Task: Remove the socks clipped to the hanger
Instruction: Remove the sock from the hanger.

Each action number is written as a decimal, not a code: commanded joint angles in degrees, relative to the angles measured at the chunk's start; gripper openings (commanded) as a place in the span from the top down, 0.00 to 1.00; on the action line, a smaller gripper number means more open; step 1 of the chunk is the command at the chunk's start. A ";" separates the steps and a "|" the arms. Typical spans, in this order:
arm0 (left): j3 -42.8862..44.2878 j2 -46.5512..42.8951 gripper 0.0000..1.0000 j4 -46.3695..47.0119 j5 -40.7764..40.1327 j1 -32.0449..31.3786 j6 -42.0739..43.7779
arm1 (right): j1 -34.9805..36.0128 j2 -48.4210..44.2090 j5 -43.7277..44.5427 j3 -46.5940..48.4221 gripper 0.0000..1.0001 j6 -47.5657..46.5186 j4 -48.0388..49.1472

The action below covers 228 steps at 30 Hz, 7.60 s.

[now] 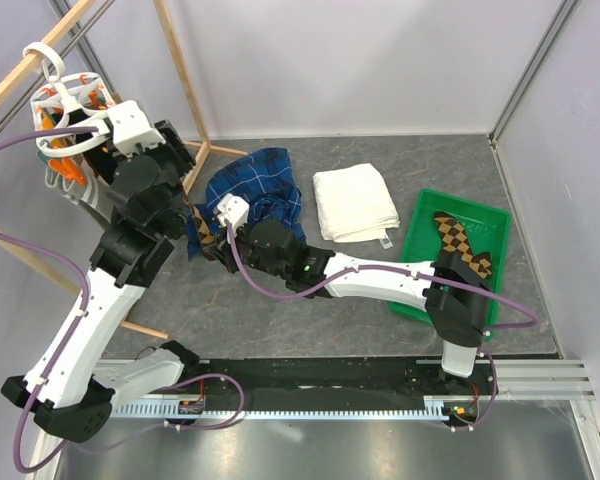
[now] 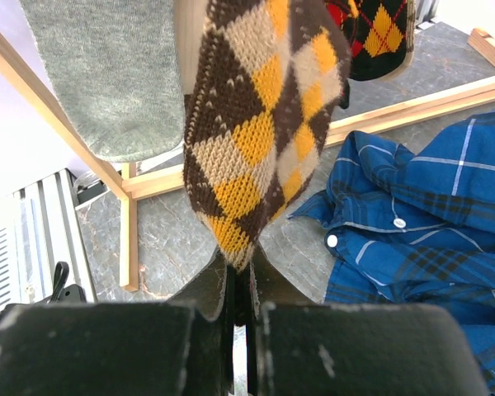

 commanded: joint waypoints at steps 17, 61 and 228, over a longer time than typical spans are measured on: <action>13.32 -7.74 0.42 -21.23 4.25 -9.23 -7.07 | 7.80 -1.28 20.13 5.20 1.00 -6.48 -1.54; 30.21 6.23 0.43 -31.96 -5.58 -9.23 -4.88 | 15.11 -8.40 28.68 1.24 1.00 -16.33 0.93; 40.06 14.41 0.37 -44.45 -20.26 -8.08 -2.95 | 22.75 -10.24 27.63 8.63 1.00 -25.30 -4.70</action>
